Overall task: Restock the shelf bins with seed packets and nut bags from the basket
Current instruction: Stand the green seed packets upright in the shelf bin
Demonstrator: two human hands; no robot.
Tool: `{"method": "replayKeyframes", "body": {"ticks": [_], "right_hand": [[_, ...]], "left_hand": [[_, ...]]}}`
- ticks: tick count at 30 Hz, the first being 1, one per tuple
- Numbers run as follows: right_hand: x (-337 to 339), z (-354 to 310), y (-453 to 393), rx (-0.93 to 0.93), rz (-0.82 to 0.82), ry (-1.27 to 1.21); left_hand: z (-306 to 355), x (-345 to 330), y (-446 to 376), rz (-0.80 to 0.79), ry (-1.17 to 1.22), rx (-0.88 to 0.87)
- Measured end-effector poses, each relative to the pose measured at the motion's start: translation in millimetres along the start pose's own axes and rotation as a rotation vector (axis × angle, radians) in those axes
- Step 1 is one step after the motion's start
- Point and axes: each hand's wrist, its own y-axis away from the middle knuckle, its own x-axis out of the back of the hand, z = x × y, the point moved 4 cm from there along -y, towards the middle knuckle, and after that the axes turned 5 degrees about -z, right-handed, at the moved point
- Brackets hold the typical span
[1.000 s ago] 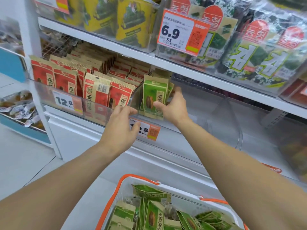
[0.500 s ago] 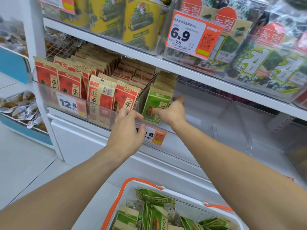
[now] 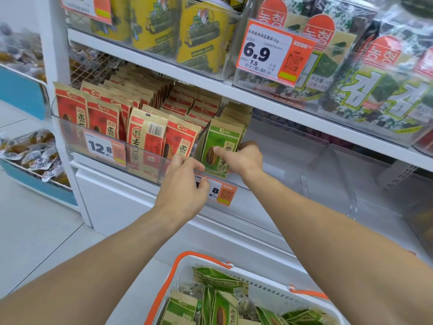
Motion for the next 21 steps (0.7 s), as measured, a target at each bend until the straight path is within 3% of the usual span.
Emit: {"method": "replayKeyframes", "body": {"ticks": [7, 12, 21], "right_hand": [[1.1, 5.6, -3.1, -0.058, -0.094, -0.064], [18.0, 6.8, 10.7, -0.041, -0.073, -0.019], [71.7, 13.2, 72.7, 0.277, 0.005, -0.084]], "left_hand": [[0.6, -0.6, 0.0, 0.012, -0.007, -0.006], [0.4, -1.1, 1.2, 0.020, -0.025, -0.030], [11.5, -14.5, 23.1, 0.116, -0.039, -0.128]]}}
